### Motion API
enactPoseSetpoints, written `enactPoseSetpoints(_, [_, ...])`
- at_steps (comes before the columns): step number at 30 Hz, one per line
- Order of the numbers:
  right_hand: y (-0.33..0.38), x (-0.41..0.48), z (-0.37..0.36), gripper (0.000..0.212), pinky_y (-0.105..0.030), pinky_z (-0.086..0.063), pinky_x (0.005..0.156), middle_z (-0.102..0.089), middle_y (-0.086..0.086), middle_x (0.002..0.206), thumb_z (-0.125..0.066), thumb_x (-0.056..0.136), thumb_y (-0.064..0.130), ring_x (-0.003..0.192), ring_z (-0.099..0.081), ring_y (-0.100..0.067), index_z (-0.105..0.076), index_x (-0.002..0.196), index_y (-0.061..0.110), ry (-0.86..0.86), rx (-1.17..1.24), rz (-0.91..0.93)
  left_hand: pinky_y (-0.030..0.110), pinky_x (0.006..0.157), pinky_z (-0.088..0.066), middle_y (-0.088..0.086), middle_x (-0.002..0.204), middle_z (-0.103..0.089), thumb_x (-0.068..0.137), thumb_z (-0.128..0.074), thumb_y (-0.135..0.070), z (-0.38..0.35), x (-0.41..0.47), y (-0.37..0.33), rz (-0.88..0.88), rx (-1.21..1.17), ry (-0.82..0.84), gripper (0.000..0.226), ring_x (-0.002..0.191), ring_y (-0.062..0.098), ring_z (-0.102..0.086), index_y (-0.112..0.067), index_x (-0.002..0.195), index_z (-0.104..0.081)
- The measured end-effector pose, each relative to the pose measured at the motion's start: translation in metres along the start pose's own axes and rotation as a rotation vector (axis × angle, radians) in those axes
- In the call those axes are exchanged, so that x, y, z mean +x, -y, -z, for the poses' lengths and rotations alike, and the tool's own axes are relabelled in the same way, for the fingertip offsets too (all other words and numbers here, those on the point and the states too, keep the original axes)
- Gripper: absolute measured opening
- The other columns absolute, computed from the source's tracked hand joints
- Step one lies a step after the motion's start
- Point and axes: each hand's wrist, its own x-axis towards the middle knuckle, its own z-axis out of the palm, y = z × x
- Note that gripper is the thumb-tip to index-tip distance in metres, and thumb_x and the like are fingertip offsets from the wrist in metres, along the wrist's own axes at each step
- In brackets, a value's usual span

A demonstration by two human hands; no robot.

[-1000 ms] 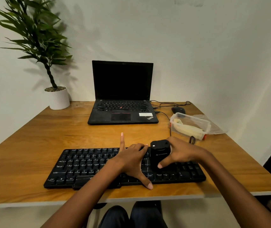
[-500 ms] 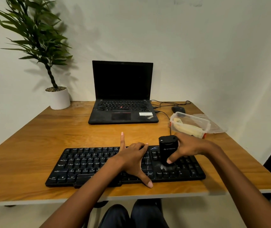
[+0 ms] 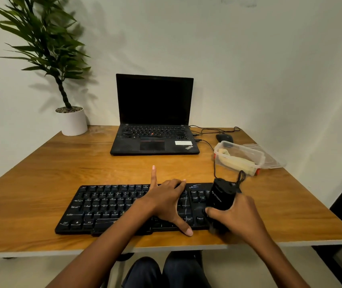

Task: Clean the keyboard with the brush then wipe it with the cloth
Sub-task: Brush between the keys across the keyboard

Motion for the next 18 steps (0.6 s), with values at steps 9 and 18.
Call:
enactPoseSetpoints(9, [0.009, 0.014, -0.015, 0.023, -0.019, -0.039, 0.052, -0.051, 0.01, 0.065, -0.074, 0.072, 0.031, 0.066, -0.054, -0.012, -0.053, 0.075, 0.022, -0.189, -0.019, 0.037, 0.064, 0.091, 0.035, 0.005, 0.159, -0.004, 0.064, -0.061, -0.077, 0.0, 0.0, 0.0, 0.004, -0.002, 0.0, 0.127, 0.147, 0.02, -0.001, -0.012, 0.151, 0.006])
enactPoseSetpoints(18, [0.008, 0.006, -0.014, 0.026, -0.029, -0.047, 0.063, -0.051, 0.009, 0.066, -0.073, 0.071, 0.032, 0.069, -0.055, -0.015, -0.047, 0.067, 0.028, -0.139, -0.025, -0.01, 0.062, 0.088, 0.038, 0.005, 0.159, -0.004, 0.064, -0.061, -0.077, -0.002, 0.001, 0.001, -0.002, -0.012, -0.001, 0.128, 0.147, 0.02, 0.0, -0.014, 0.15, 0.01])
